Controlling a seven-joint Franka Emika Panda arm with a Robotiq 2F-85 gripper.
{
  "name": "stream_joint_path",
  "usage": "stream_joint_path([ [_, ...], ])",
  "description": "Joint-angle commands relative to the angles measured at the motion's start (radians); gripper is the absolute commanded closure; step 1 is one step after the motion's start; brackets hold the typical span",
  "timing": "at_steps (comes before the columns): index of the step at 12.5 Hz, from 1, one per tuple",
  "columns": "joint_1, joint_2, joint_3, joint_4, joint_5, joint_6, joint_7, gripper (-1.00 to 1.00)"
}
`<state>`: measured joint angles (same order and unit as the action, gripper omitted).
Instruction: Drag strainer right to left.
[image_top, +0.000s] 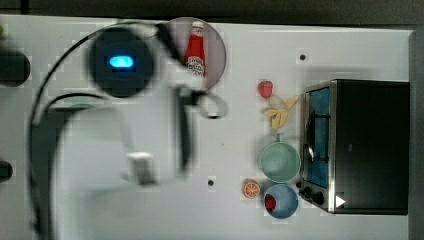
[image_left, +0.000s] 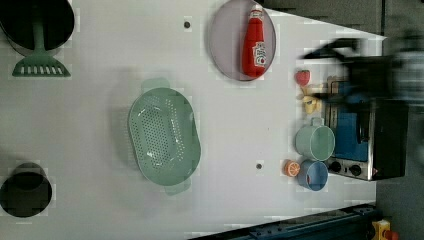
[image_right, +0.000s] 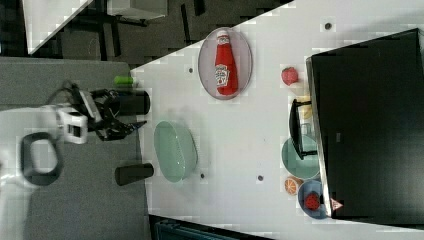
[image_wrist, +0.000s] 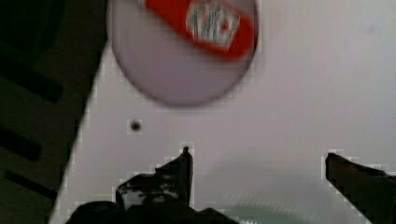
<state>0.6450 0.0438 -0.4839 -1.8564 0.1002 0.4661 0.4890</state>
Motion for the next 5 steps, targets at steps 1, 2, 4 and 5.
stream_joint_path([
  [1,-0.066,-0.08,-0.121,-0.034,-0.069,-0.137,-0.382,-1.0],
  [2,-0.069,-0.112,-0.168,-0.034,-0.105,-0.165,-0.46,-1.0],
  [4,-0.07,-0.162,-0.221,-0.034,-0.144,-0.204,-0.538,-1.0],
  [5,-0.07,-0.183,-0.225,-0.034,-0.159,-0.234,-0.538,-1.0],
])
